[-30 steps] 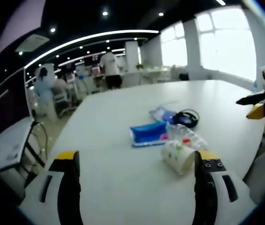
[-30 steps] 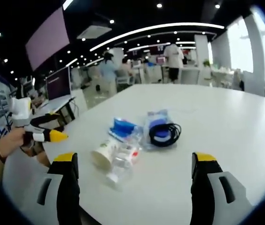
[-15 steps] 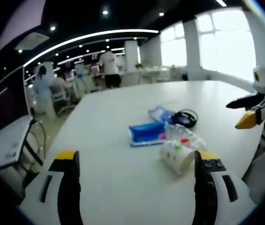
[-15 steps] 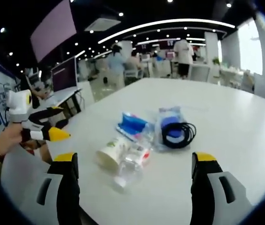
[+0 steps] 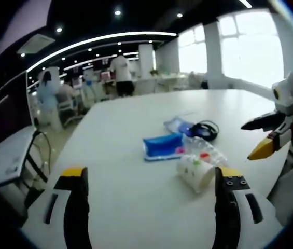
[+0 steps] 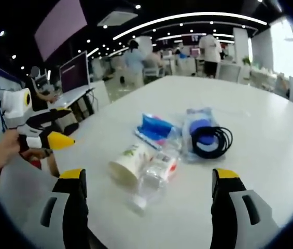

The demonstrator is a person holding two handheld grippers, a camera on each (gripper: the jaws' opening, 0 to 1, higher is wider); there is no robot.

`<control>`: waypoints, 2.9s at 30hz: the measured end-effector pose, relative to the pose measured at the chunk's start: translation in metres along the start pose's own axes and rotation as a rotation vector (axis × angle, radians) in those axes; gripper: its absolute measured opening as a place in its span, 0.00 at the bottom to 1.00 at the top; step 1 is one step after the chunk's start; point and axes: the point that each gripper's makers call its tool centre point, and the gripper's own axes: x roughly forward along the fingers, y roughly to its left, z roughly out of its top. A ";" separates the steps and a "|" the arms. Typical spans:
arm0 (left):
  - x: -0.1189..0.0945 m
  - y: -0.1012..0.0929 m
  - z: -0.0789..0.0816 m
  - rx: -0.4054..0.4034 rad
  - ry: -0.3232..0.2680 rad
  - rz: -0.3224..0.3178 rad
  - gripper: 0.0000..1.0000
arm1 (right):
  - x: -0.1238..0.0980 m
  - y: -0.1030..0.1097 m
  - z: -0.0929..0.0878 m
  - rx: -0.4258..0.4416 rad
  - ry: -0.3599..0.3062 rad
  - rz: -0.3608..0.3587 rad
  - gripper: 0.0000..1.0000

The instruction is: Arrange the tabletop items into an orderly group along one side of the table until the central work area is clear of visible clutter.

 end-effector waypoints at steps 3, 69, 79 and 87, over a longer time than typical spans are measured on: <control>0.000 0.000 0.001 0.003 -0.004 0.003 0.99 | 0.004 0.002 0.000 0.005 0.004 0.018 0.99; -0.003 0.001 -0.003 -0.011 0.003 -0.003 0.94 | 0.048 0.012 -0.092 0.053 0.328 -0.100 0.25; -0.003 0.001 -0.004 -0.013 0.011 -0.002 0.94 | 0.039 0.007 -0.074 0.045 0.288 -0.145 0.24; -0.004 0.001 -0.002 -0.019 -0.003 0.001 0.93 | 0.025 -0.005 -0.041 0.001 0.176 -0.209 0.23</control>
